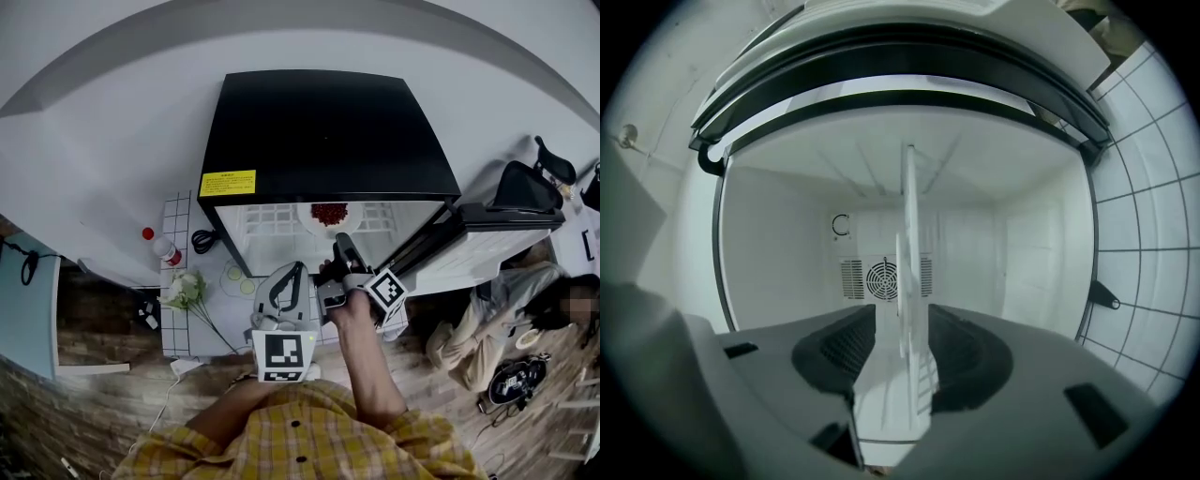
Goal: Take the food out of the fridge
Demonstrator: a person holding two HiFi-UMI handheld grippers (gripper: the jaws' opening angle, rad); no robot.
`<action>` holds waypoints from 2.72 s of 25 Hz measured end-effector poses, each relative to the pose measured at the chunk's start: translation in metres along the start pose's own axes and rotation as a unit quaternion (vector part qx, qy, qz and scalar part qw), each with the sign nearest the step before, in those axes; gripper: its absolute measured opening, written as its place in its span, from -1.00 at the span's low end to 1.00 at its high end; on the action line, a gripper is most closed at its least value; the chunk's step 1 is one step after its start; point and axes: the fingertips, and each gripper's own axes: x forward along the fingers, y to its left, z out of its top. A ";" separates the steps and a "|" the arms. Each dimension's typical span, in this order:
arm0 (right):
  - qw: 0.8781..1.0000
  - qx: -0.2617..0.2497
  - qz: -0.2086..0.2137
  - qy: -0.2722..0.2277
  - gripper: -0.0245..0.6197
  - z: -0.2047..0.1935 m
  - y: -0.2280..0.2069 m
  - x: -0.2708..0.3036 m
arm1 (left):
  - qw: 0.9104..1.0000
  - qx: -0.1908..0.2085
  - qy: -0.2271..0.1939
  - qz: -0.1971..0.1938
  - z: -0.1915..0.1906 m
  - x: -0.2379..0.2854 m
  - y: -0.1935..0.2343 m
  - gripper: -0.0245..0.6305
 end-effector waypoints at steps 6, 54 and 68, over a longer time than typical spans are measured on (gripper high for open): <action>1.000 0.014 -0.012 0.006 -0.41 0.001 -0.003 0.014 | 1.000 0.001 0.000 -0.004 -0.001 0.004 -0.001 -0.90; 0.999 0.019 0.005 0.035 -0.85 -0.032 0.028 -0.055 | 0.998 -0.039 -0.020 -0.034 0.008 -0.027 -0.016 -0.90; 0.998 0.001 0.024 0.054 -0.85 -0.054 0.047 -0.106 | 0.997 -0.062 -0.027 -0.029 0.012 -0.048 -0.020 -0.90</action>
